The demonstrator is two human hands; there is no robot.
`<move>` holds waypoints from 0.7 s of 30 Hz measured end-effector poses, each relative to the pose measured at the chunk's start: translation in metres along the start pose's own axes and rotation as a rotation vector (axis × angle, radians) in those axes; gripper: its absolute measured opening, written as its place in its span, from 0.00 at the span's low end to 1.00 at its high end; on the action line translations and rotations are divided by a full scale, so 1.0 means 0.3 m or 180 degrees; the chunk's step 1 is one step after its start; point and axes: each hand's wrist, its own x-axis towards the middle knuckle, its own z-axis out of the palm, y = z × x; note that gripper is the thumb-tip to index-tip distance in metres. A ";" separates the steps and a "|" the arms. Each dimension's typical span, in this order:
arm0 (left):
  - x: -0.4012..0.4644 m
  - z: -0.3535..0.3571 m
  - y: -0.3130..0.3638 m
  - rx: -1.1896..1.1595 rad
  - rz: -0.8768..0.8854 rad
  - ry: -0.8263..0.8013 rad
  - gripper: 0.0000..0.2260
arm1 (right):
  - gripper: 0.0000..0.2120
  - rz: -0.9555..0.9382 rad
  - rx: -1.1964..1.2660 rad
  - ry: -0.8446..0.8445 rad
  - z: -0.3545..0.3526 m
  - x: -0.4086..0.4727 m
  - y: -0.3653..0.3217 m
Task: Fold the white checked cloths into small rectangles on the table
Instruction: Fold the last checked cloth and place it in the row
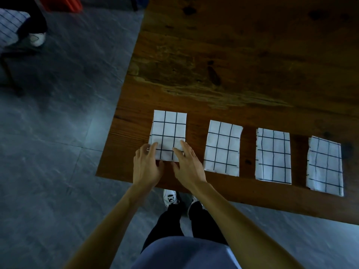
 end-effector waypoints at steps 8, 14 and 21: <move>0.008 0.000 -0.008 0.0101 0.0087 0.0035 0.22 | 0.21 -0.0203 -0.0057 0.0082 0.014 0.009 -0.004; 0.017 0.007 -0.015 0.0169 0.0104 0.0034 0.19 | 0.19 -0.0221 -0.0215 0.0152 0.023 0.017 -0.008; 0.018 0.001 -0.012 0.0446 0.0029 -0.0113 0.19 | 0.22 -0.0111 -0.0151 -0.0038 0.018 0.008 -0.022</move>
